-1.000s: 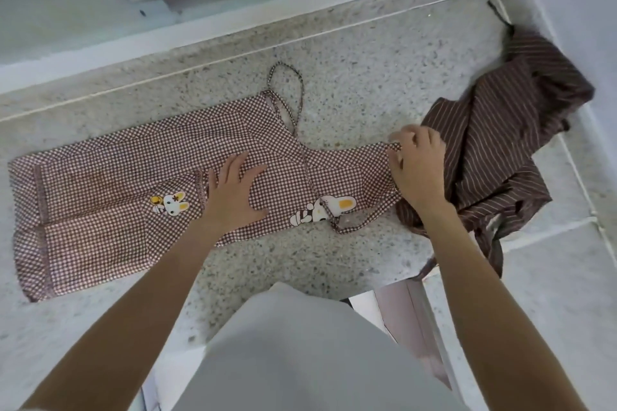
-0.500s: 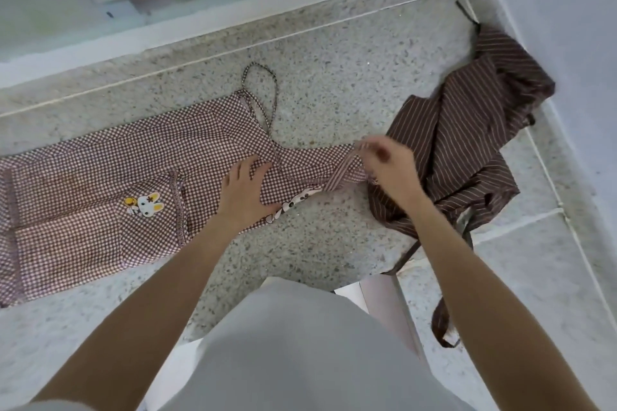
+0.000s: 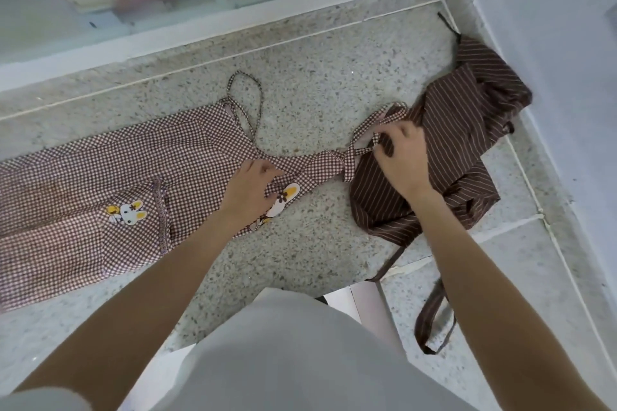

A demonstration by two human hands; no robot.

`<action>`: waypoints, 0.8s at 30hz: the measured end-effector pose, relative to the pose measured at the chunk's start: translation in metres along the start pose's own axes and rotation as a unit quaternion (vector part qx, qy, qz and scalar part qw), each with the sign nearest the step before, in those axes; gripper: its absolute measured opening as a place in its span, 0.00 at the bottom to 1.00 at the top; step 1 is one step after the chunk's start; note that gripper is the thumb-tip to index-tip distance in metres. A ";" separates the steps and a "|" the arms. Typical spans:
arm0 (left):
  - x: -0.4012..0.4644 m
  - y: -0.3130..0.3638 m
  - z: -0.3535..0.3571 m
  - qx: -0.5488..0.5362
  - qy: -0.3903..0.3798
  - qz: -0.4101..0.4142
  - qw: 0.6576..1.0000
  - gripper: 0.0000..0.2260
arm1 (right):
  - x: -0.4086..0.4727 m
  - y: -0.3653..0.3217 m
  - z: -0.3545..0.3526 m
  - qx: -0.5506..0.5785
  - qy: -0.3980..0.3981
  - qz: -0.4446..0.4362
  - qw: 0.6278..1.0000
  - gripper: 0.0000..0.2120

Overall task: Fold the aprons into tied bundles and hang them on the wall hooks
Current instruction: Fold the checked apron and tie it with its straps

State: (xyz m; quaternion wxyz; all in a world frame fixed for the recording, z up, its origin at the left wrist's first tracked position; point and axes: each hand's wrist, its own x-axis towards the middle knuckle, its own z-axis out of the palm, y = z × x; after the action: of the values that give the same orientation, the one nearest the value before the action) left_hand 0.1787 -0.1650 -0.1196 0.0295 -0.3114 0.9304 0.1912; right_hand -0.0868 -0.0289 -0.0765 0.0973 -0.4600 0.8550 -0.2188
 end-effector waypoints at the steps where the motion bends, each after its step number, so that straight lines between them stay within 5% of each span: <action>1: 0.007 0.003 0.001 0.000 -0.014 0.015 1.000 0.17 | -0.007 -0.003 0.006 0.012 -0.041 -0.010 0.999 0.13; 4: 0.020 0.006 0.006 -0.002 -0.051 0.031 0.998 0.10 | -0.020 -0.011 0.025 0.010 -0.136 -0.006 0.991 0.19; 9: 0.031 0.002 0.004 -0.019 -0.092 0.042 0.995 0.06 | -0.015 -0.013 0.044 0.028 -0.132 0.023 0.991 0.16; 14: 0.073 0.022 -0.032 -0.166 0.059 -0.060 0.983 0.04 | -0.013 -0.001 0.023 0.101 -0.017 0.032 0.994 0.07; 17: 0.101 0.035 -0.045 -0.240 0.125 -0.117 0.955 0.07 | -0.027 0.023 0.005 0.024 0.068 0.057 0.996 0.06; 21: 0.094 0.046 -0.030 -0.192 0.035 -0.089 0.977 0.18 | -0.041 0.053 0.000 -0.087 0.026 0.155 0.984 0.16; 24: 0.064 0.052 -0.006 -0.127 -0.069 -0.056 0.988 0.25 | -0.042 0.043 0.003 -0.058 -0.006 0.108 0.992 0.18</action>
State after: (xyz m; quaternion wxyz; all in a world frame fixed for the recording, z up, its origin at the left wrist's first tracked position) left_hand 0.0966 -0.1654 -0.1071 0.0639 -0.3500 0.8756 0.3268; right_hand -0.0941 0.0258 -0.1011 0.0987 -0.3713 0.9104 -0.1538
